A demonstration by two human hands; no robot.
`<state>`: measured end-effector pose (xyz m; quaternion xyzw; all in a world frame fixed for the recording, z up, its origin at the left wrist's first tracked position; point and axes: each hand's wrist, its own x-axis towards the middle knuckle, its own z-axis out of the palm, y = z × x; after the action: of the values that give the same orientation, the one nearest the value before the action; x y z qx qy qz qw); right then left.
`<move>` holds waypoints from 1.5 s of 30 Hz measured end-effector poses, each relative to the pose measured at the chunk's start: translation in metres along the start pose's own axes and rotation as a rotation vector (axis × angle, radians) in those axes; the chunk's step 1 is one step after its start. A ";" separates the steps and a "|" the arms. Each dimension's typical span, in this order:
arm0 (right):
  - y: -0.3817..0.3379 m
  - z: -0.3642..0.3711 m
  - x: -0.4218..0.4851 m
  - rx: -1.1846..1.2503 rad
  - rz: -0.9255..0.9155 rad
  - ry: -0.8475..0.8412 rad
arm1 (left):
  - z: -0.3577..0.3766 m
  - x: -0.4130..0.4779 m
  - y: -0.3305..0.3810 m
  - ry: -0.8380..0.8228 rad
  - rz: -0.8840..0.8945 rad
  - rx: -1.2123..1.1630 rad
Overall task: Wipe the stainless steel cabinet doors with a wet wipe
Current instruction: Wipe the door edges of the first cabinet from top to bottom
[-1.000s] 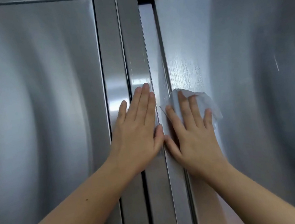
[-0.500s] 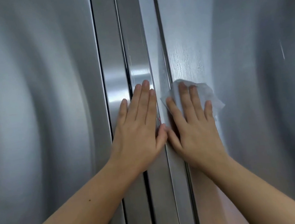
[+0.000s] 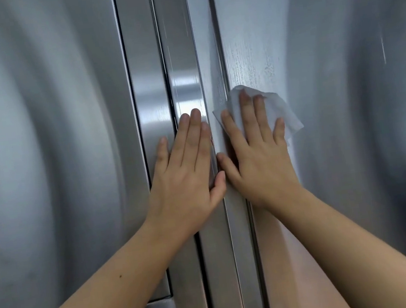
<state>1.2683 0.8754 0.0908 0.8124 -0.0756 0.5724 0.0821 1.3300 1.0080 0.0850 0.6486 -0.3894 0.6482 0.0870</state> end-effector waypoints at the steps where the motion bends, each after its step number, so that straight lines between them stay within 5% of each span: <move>1: 0.000 0.002 -0.006 0.003 -0.006 0.011 | 0.000 0.000 0.000 0.003 -0.001 -0.006; 27: -0.011 0.040 -0.117 -0.075 0.035 0.044 | 0.004 -0.054 0.011 -0.055 0.090 0.010; 37: -0.008 0.021 -0.066 0.010 0.043 0.033 | 0.004 -0.058 0.015 -0.038 0.078 0.018; 45: -0.015 0.037 -0.145 -0.118 0.014 -0.042 | 0.008 -0.081 0.022 -0.047 0.067 -0.005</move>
<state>1.2574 0.8862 -0.0589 0.8174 -0.1163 0.5504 0.1243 1.3343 1.0200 0.0016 0.6500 -0.4145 0.6343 0.0578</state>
